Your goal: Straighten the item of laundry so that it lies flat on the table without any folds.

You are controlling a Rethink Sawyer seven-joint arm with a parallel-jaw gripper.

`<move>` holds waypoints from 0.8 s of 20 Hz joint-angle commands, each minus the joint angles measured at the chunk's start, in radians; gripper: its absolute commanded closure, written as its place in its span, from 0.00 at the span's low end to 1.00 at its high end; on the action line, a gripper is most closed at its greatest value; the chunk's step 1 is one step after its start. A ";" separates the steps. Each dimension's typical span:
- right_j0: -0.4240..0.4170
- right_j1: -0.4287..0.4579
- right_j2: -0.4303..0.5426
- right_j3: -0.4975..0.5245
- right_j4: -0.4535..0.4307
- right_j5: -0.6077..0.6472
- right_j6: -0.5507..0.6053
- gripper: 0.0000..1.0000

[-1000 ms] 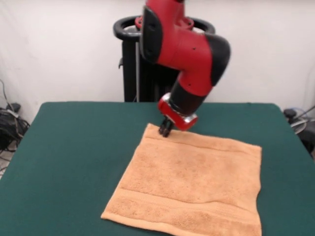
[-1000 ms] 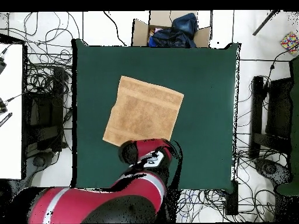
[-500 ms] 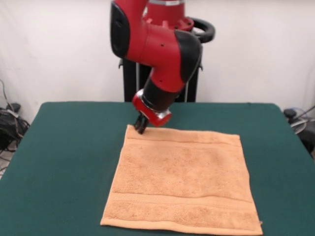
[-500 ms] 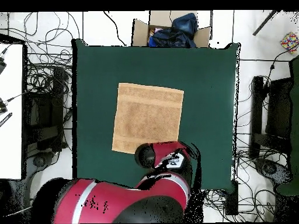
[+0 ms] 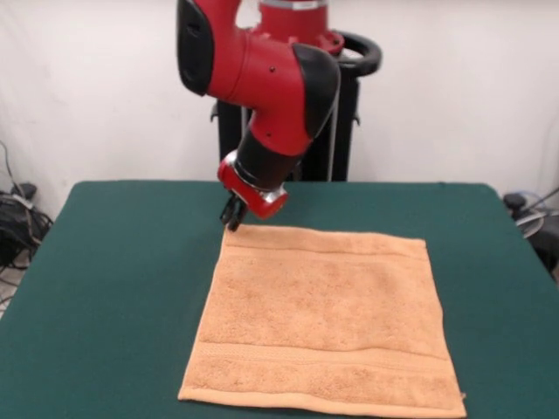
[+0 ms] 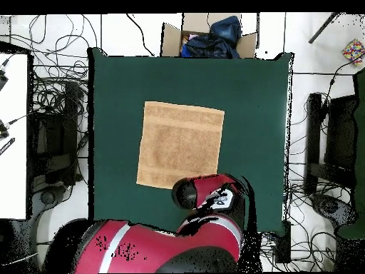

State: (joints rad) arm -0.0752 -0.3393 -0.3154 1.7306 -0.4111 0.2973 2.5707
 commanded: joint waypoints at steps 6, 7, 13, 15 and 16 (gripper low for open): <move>0.061 -0.087 0.057 -0.031 -0.007 0.115 -0.028 1.00; 0.074 -0.124 0.058 -0.022 -0.001 0.131 -0.029 1.00; 0.208 -0.389 0.013 0.033 0.012 0.114 0.017 1.00; 0.243 -0.446 0.000 0.026 0.021 0.186 -0.002 1.00; 0.250 -0.474 0.003 0.024 0.014 0.191 -0.022 1.00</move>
State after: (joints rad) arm 0.1001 -0.6282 -0.3315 1.7489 -0.4164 0.3426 2.5707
